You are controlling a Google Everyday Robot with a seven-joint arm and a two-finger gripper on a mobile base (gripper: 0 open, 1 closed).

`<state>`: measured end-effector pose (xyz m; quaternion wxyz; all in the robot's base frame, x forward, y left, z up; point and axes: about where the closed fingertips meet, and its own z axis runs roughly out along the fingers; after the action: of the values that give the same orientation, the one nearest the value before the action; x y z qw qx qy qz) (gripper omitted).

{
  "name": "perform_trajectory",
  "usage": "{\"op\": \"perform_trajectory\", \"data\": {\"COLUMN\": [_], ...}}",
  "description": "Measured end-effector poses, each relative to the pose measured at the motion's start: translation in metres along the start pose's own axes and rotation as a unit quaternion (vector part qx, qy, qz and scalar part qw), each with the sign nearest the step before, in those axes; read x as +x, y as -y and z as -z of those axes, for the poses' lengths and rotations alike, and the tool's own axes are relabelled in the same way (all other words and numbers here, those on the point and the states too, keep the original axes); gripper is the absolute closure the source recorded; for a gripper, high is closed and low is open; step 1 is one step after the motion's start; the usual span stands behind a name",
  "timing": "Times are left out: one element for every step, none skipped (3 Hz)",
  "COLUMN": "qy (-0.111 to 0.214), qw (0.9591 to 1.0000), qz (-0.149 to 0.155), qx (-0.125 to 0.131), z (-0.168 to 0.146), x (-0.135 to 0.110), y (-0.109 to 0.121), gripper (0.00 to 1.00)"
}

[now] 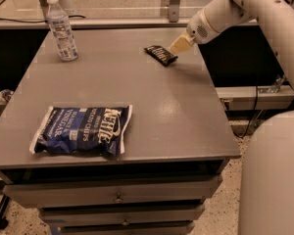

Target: Pick rxbar chocolate

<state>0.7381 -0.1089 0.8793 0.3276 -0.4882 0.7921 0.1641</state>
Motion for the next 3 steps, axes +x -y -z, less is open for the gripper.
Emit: {"op": "perform_trajectory", "data": {"qy": [0.008, 0.012, 0.013], "qw": [0.9998, 0.9994, 0.9991], "qz": [-0.014, -0.030, -0.037], "qx": [0.011, 0.013, 0.017], "z": [-0.011, -0.023, -0.036], "x": [-0.004, -0.003, 0.003], "y": [0.008, 0.011, 0.015], "gripper": [0.13, 0.00, 0.00]}}
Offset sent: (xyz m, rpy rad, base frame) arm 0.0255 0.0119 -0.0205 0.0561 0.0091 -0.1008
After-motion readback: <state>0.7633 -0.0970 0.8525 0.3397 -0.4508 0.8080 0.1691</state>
